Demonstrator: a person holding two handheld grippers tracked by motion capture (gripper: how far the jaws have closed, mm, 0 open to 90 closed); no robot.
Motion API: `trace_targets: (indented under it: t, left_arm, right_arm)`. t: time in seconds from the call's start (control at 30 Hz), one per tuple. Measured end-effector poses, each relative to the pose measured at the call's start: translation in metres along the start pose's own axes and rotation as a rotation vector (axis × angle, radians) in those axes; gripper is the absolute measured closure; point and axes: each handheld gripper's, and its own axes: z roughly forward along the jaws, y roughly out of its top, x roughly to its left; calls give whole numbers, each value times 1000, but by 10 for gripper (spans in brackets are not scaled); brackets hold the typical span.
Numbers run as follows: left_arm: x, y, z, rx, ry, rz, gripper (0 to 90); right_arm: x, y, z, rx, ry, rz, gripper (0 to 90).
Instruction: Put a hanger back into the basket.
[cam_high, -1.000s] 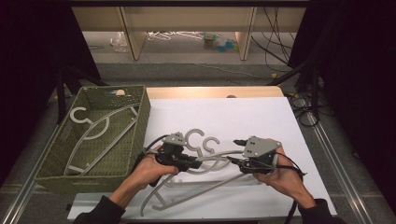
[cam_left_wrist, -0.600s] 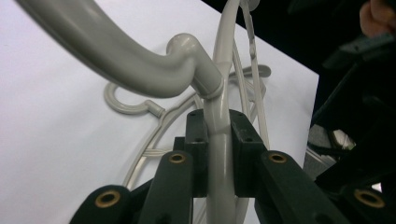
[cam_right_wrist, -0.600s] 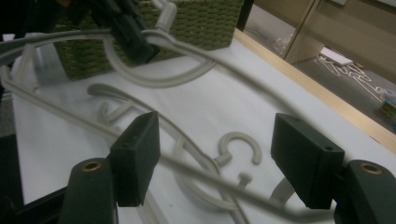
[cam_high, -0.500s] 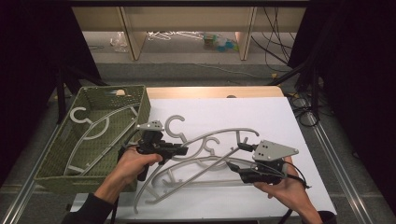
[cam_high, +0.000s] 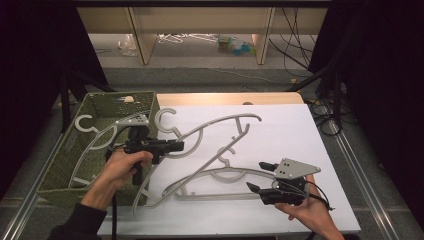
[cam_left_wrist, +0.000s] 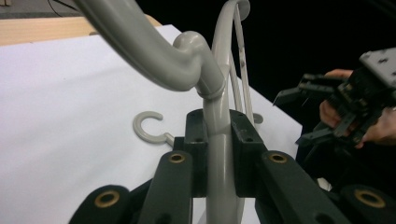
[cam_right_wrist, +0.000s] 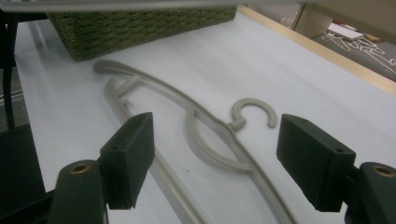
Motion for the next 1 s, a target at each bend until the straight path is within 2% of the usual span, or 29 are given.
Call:
trace_targets:
  t: [0.2, 0.3, 0.47, 0.5, 0.73, 0.77, 1.0]
  left_arm:
    - [-4, 13, -25, 7, 52, 36, 794]
    - [-1, 20, -44, 13, 102, 45, 794]
    - [7, 27, -73, -31, 155, 31, 794]
    - [9, 28, -79, -31, 166, 40, 794]
    - [33, 31, -113, -70, 261, 3, 794]
    - [38, 31, -118, -81, 276, -16, 794]
    - [58, 31, -137, -117, 319, -66, 794]
  right_arm:
    - [1, -1, 2, 4, 15, 1, 288]
    - [1, -2, 2, 16, 14, 2, 288]
    - [2, -5, 8, 28, 28, -1, 289]
    - [2, -5, 9, 28, 28, -1, 289]
    - [3, -4, 9, 25, 32, -1, 289]
    - [3, -5, 10, 16, 27, 2, 288]
    - [2, -5, 10, 32, 33, 7, 281]
